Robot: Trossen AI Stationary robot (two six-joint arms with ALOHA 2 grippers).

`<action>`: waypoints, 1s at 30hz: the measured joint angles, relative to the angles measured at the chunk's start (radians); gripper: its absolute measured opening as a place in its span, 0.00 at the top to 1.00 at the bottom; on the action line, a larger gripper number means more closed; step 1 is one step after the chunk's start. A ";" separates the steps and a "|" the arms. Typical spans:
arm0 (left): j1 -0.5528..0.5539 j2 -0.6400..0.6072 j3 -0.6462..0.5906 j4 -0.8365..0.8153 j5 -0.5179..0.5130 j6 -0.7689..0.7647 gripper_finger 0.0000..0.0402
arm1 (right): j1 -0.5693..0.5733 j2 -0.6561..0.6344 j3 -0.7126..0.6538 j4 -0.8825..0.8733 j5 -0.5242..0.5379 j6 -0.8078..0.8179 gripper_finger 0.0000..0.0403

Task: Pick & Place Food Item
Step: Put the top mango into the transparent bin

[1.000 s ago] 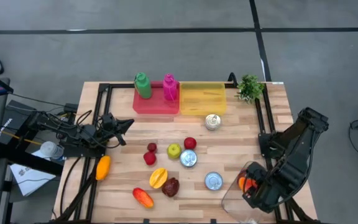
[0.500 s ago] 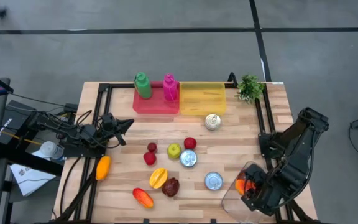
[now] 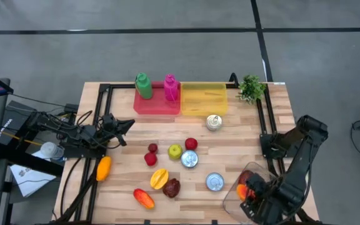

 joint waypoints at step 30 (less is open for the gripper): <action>0.000 0.000 0.000 0.001 0.000 0.000 1.00 | -0.012 0.101 0.000 -0.034 -0.021 0.064 0.40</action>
